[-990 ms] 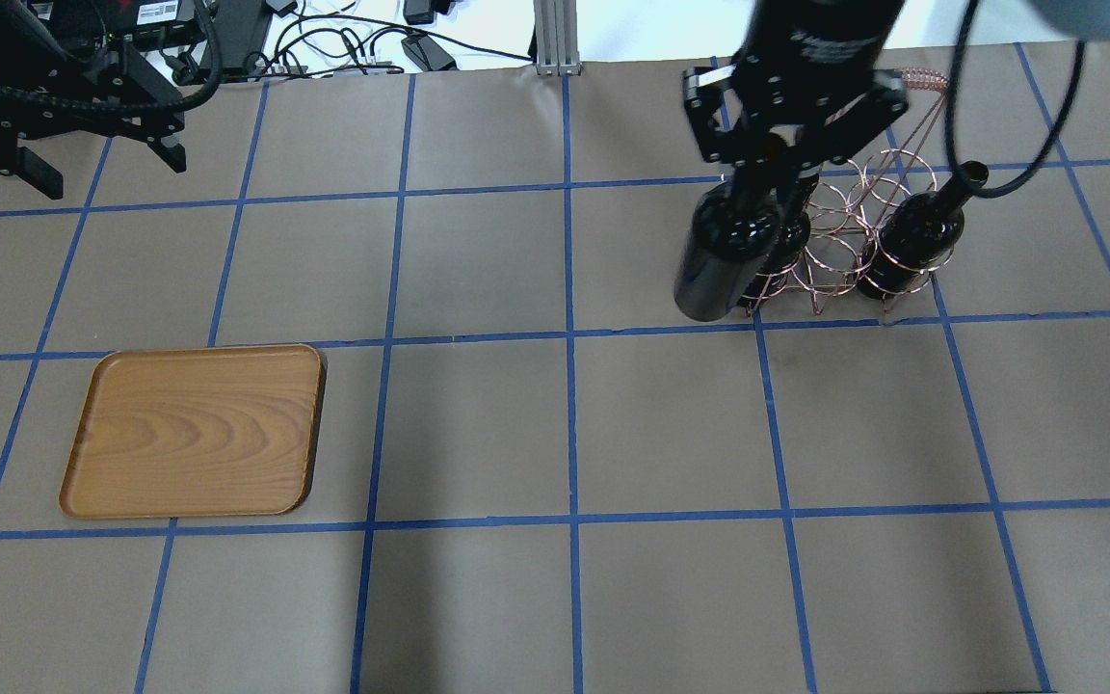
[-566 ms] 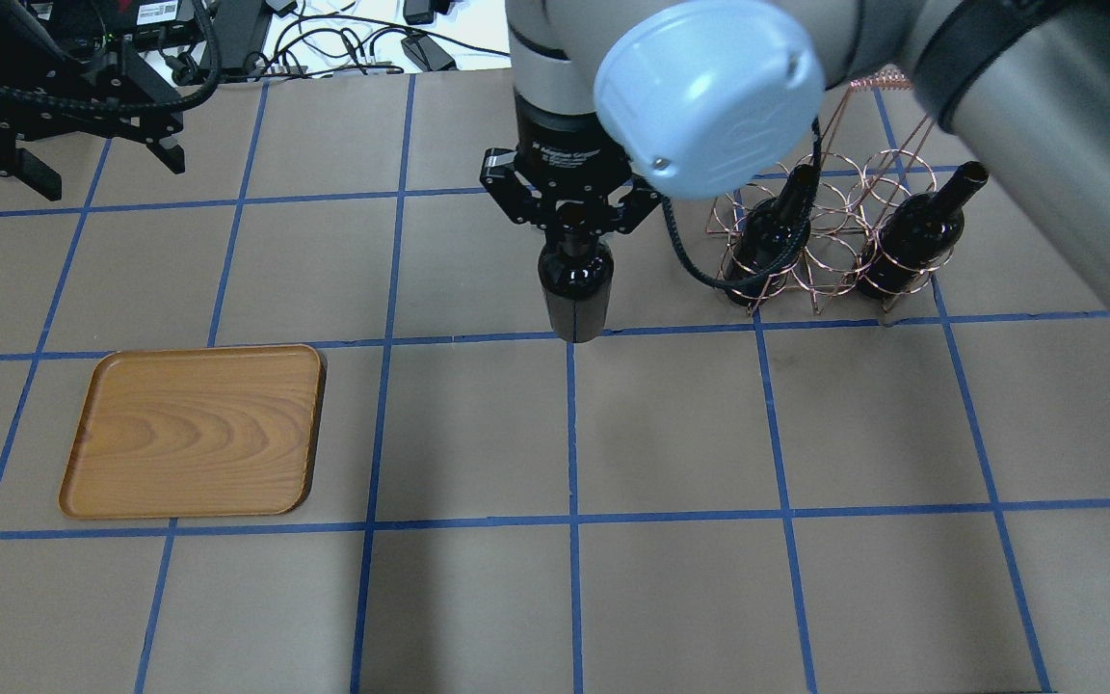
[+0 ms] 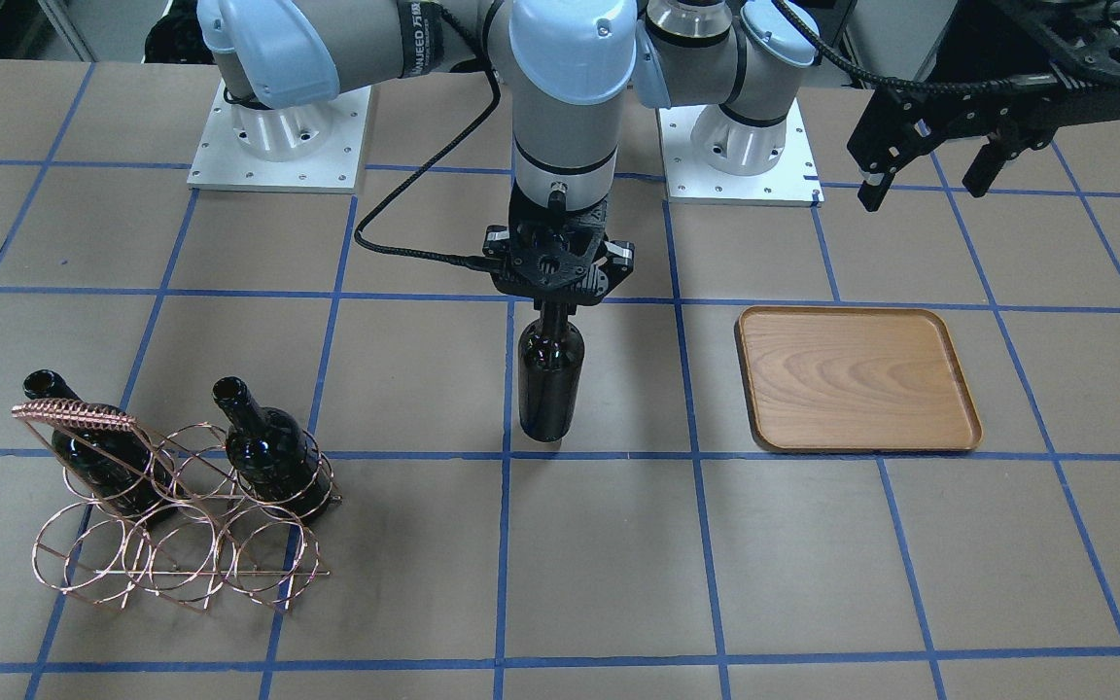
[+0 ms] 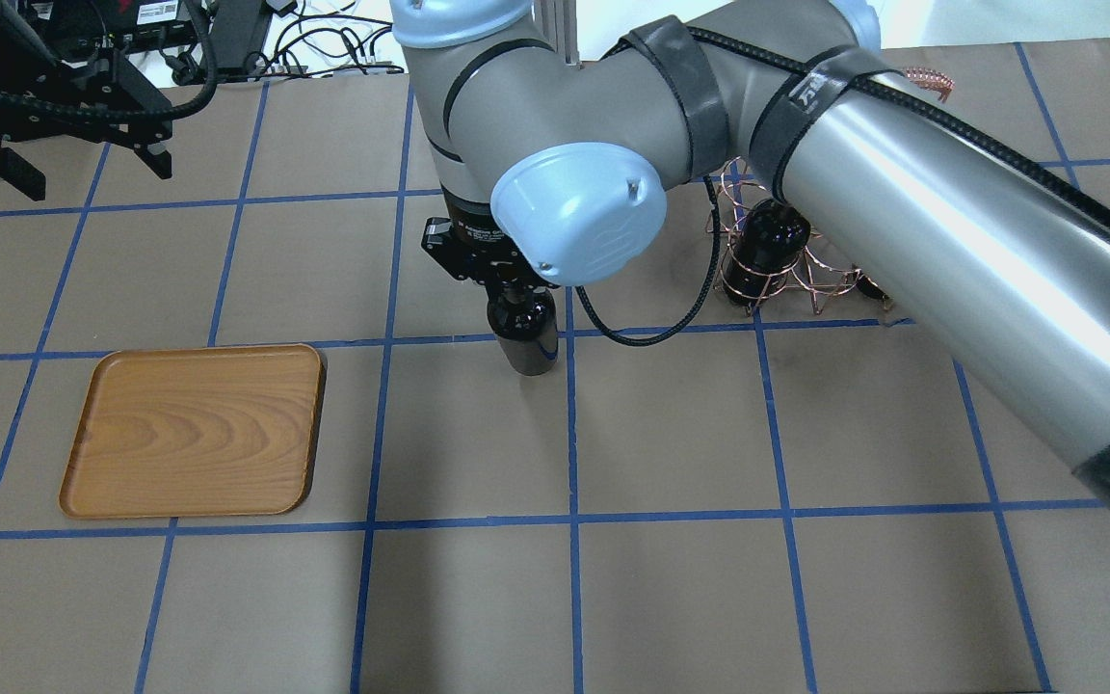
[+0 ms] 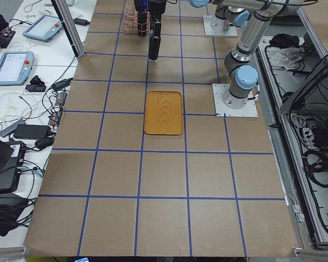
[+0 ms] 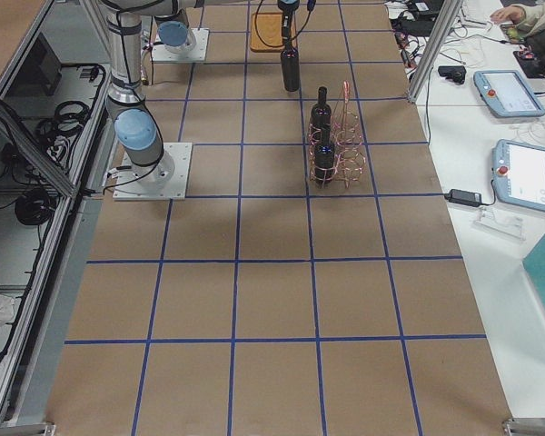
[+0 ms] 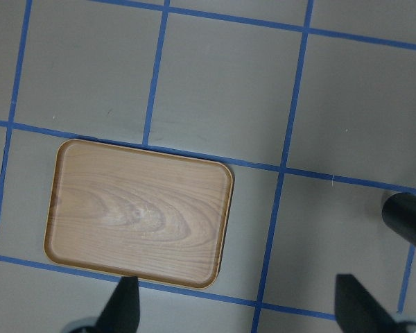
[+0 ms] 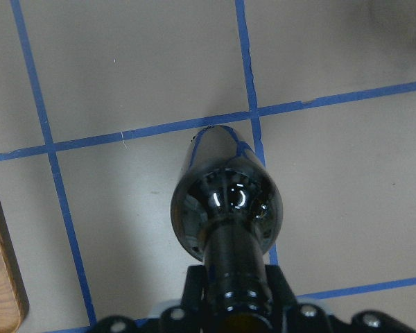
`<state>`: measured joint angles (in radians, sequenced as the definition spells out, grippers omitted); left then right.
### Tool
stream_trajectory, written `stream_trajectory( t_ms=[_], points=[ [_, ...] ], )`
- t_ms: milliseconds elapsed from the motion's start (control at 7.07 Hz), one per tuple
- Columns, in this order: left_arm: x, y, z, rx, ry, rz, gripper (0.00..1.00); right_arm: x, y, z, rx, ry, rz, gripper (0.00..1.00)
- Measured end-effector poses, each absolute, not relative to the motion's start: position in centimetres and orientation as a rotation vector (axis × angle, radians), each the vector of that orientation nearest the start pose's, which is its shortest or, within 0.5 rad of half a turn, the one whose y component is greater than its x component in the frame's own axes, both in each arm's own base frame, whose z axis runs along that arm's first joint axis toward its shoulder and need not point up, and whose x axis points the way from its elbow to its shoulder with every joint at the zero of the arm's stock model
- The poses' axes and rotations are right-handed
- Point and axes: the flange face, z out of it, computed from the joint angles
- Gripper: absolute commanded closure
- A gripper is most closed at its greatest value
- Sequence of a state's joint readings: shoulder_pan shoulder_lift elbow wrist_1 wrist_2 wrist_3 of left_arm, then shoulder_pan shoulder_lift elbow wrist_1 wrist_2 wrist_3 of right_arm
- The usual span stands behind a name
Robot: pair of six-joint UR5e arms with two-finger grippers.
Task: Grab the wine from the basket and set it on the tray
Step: 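Set the bottle upright on the table and open the right gripper, then move the left gripper over the standing bottle while the right gripper withdraws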
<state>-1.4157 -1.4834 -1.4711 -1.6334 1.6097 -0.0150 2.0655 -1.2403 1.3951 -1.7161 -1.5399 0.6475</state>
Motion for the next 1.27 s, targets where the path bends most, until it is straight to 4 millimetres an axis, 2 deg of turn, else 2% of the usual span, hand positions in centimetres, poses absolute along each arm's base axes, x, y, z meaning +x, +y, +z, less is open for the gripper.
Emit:
stream_trajectory(
  t_ms=[141, 283, 424, 707, 848, 990, 1273],
  points=[
    [-5.7, -47.4, 57.3, -0.265, 3.077, -0.189, 0.00, 41.8, -48.4, 40.0, 0.241, 3.113, 0.044, 0.68],
    [-5.7, -47.4, 57.3, -0.266, 3.078, -0.190, 0.00, 41.9, -48.3, 39.7, 0.241, 3.117, 0.054, 0.59],
    [-5.7, -47.4, 57.3, -0.265, 3.079, -0.190, 0.00, 41.9, -48.3, 39.6, 0.240, 3.119, 0.060, 0.01],
    [-6.0, -47.7, 56.9, -0.257, 3.084, -0.182, 0.00, 41.9, -48.3, 39.9, 0.231, 3.115, 0.043, 0.00],
    [-6.1, -47.8, 56.8, -0.253, 3.084, -0.180, 0.00, 41.6, -48.5, 40.8, 0.225, 3.107, 0.018, 0.00],
    [-6.2, -47.9, 56.8, -0.250, 3.083, -0.179, 0.00, 40.1, -49.4, 42.9, 0.222, 3.088, -0.032, 0.00],
    [-6.3, -48.8, 56.3, -0.245, 3.086, -0.173, 0.00, 33.4, -51.8, 48.8, 0.295, 3.018, -0.128, 0.00]
  ],
)
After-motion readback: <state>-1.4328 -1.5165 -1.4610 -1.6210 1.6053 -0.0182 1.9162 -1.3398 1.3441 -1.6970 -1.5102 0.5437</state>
